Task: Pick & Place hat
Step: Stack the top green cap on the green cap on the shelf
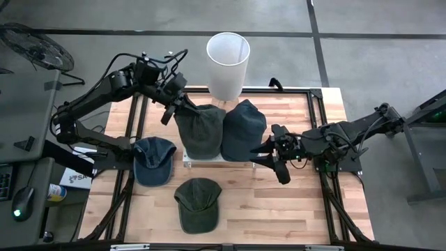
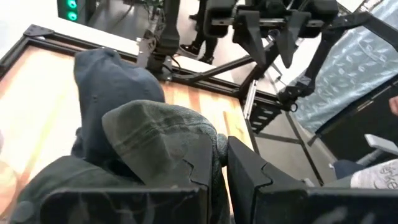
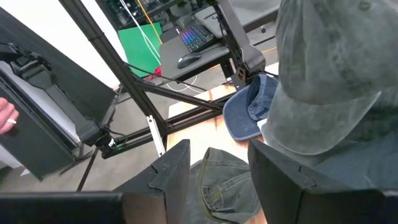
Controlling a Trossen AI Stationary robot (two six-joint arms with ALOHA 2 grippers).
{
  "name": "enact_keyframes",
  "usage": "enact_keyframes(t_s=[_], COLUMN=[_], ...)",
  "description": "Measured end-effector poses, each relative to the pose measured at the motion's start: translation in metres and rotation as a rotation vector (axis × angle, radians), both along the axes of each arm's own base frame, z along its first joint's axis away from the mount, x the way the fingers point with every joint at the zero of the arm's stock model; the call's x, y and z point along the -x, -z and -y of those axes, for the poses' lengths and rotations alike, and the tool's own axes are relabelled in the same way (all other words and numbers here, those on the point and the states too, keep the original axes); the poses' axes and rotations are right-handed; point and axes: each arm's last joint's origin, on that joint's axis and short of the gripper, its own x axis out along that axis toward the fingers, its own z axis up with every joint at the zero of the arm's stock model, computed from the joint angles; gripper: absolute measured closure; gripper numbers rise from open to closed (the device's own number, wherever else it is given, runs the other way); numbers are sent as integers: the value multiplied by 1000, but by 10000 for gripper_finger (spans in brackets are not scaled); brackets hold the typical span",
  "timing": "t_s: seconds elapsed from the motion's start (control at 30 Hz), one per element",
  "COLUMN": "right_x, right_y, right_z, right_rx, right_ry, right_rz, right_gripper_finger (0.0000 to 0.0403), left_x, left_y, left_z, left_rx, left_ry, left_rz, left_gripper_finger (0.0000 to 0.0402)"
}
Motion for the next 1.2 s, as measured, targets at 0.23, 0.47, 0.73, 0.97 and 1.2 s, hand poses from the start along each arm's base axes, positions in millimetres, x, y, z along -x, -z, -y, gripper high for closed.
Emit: enact_keyframes(t_s=[0.23,0.47,0.73,0.97,1.2], right_x=[0,0,0,0,0], right_y=[0,0,1,1,1], right_z=[0,1,1,1,1], right_rx=[3,4,-15,-25,-19], right_ry=[9,24,30,34,52], right_rz=[-1,-3,-11,-13,-10], right_gripper_finger=[249,249,249,249,249], left_x=[-9,-27,-35,-34,-30], left_y=[12,26,35,38,43], left_z=[-7,-15,-22,-27,-29], left_rx=[20,15,-37,-131,-189], left_ry=[14,23,-57,-204,-314], left_rz=[-68,-117,-172,-240,-325], left_gripper_finger=[381,381,379,343,338])
